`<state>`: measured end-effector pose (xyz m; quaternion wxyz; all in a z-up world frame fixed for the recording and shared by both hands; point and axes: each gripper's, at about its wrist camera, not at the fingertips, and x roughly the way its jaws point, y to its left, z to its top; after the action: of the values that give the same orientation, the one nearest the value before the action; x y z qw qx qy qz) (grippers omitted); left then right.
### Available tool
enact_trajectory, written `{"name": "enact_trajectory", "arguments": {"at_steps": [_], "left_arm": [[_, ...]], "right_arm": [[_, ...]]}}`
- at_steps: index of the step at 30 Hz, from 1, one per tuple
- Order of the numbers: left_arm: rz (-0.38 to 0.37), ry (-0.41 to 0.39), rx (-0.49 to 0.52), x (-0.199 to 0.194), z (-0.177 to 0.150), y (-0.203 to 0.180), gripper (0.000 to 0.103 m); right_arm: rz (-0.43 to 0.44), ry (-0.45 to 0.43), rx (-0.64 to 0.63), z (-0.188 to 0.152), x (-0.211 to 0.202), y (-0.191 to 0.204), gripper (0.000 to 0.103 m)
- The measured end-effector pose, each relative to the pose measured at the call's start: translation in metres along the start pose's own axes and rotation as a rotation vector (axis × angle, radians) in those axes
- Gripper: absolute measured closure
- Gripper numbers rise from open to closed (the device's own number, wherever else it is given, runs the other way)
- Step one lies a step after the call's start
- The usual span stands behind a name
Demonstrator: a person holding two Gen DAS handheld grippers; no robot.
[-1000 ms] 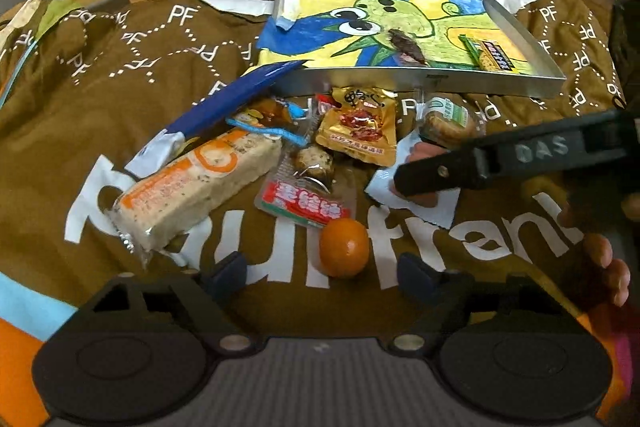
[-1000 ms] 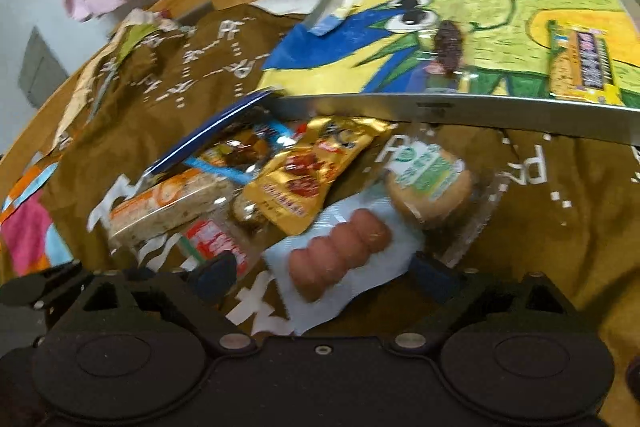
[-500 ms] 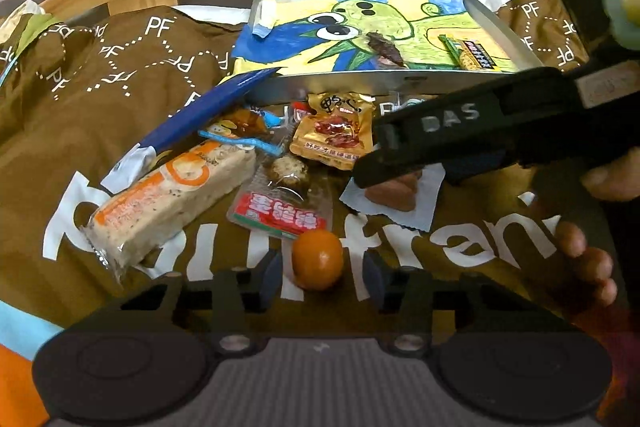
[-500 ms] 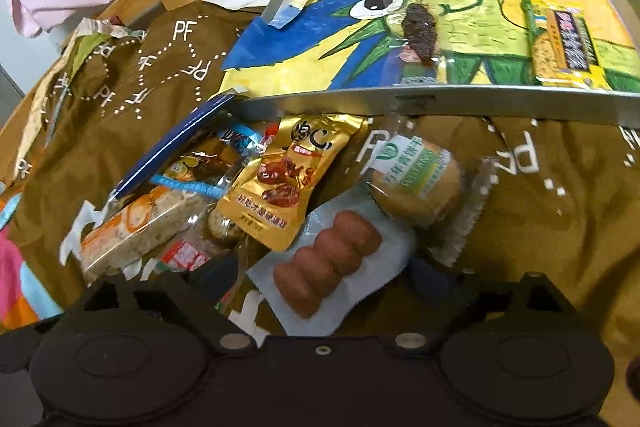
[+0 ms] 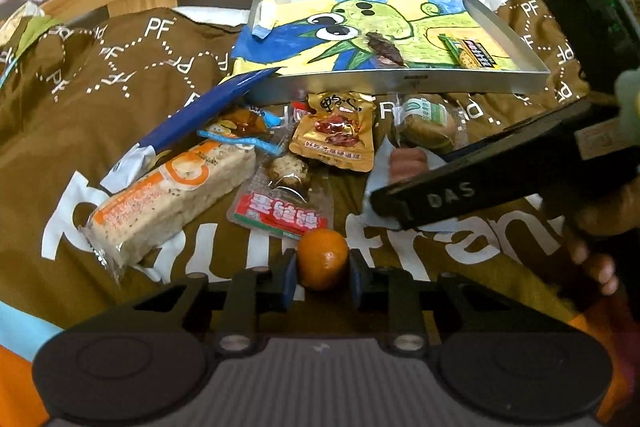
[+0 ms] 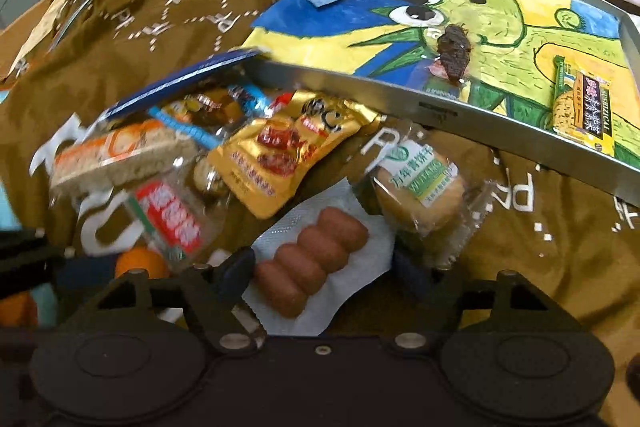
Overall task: Organize snacks
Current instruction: 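Move right tool to the pink sausage pack while left tool approaches the mandarin orange, then grasp and lift the sausage pack with right gripper while left gripper grasps the orange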
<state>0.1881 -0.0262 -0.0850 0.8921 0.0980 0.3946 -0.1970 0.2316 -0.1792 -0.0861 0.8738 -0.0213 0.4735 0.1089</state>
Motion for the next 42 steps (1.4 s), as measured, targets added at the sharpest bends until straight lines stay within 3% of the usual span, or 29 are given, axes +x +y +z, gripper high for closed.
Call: {"name": "enact_trajectory", "arguments": {"at_steps": [4,16,23,25,29,42], "left_arm": [[-0.014,0.001,0.003,-0.004,-0.001,-0.002,0.074],[-0.047,-0.005,-0.05,0.001,0.0,0.009,0.073],[-0.031,-0.008,-0.001,0.001,-0.001,0.001,0.074],[-0.033,-0.011,-0.002,0.0,-0.001,-0.001,0.074],[-0.022,-0.047,-0.004,-0.007,-0.002,-0.004,0.074],[0.02,-0.168,-0.031,-0.027,0.002,-0.006,0.074]], "right_arm": [[0.015,0.035,-0.076,-0.013,-0.017,-0.002,0.025],[-0.005,-0.073,-0.109,-0.04,-0.022,0.005,0.016],[-0.015,-0.111,-0.107,-0.043,-0.024,0.009,0.032],[0.009,-0.119,-0.134,-0.045,-0.026,0.014,0.062],[-0.033,-0.145,-0.212,-0.05,-0.031,0.027,0.064],[-0.073,-0.284,-0.265,-0.055,-0.057,0.036,0.071]]}}
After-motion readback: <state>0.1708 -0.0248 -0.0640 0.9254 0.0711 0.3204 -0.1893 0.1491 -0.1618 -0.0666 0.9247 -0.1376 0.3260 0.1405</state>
